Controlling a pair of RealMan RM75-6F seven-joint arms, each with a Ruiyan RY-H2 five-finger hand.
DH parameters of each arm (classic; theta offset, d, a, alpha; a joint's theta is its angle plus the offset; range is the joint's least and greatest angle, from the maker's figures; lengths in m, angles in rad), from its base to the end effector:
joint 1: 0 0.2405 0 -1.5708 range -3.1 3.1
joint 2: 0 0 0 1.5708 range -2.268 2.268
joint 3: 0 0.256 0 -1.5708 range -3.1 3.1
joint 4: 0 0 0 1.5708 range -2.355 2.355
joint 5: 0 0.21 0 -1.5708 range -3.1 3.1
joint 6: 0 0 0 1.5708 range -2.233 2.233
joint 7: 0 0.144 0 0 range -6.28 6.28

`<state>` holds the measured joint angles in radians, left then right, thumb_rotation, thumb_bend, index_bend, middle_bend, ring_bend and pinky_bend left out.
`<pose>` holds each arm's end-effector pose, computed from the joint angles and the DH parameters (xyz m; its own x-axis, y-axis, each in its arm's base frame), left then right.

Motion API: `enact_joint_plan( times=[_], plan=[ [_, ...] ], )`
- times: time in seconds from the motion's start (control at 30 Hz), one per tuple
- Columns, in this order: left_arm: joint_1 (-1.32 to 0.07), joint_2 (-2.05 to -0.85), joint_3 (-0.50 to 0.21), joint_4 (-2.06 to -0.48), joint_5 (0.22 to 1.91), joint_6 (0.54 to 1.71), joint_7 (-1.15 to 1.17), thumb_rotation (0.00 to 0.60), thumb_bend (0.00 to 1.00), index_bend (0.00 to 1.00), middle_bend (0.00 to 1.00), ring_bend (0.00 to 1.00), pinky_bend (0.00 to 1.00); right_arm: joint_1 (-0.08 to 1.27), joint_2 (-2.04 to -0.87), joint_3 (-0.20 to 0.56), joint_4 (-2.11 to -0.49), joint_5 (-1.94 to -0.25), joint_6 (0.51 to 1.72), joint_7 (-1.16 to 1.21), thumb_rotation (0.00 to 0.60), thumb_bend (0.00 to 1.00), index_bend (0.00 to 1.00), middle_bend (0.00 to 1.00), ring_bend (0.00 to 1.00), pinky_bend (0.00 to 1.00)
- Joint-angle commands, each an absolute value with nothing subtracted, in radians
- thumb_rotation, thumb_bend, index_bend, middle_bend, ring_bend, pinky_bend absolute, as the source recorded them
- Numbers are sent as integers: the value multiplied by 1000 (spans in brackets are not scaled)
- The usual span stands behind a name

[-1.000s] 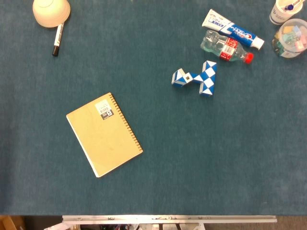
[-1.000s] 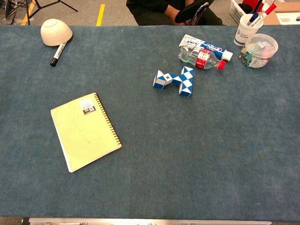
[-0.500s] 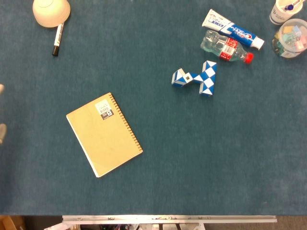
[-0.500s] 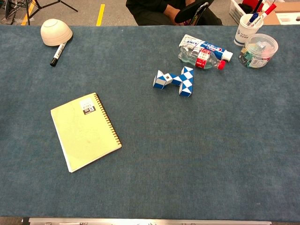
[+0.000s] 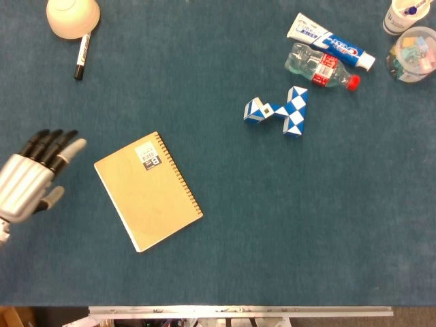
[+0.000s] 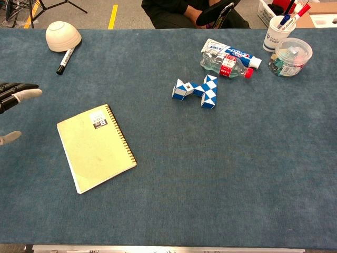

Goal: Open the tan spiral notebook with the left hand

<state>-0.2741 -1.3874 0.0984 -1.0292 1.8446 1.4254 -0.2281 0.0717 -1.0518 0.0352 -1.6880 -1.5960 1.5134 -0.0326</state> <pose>-0.3329 0.2132 0.0766 0.5592 0.1402 0.8171 0.7589 -0.4833 -0.4365 -0.2901 -0.1725 0.1697 0.4227 0.0089 0.9062 -0.9018 -0.0949 0.4215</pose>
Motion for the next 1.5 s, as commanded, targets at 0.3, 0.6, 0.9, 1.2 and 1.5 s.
enact_joint_plan(
  times=[0.3, 0.6, 0.9, 1.2, 1.5],
  plan=[
    [-327, -1540, 165, -835, 1927, 1472, -285, 600, 261, 29, 12, 11, 94, 68, -1051, 33, -1693, -1598, 1518, -36, 600, 355, 105, 240, 92, 155],
    [-327, -1590, 196, -765, 1920, 1465, -283, 600, 259, 15, 0, 0, 87, 58, -1047, 30, -1696, -1599, 1530, -38, 600, 355, 105, 240, 92, 155],
    [-339, -1639, 210, -737, 1913, 1457, -280, 600, 259, 15, 0, 0, 87, 51, -1043, 30, -1693, -1600, 1542, -32, 600, 355, 105, 240, 92, 155],
    [-357, -1664, 224, -723, 1907, 1435, -267, 600, 259, 15, 0, 0, 87, 43, -1040, 30, -1687, -1598, 1551, -24, 600, 355, 105, 240, 92, 155],
    [-374, -1676, 229, -725, 1899, 1435, -282, 600, 258, 15, 0, 0, 87, 37, -1041, 33, -1680, -1593, 1557, -19, 600, 355, 105, 240, 92, 155]
  ],
)
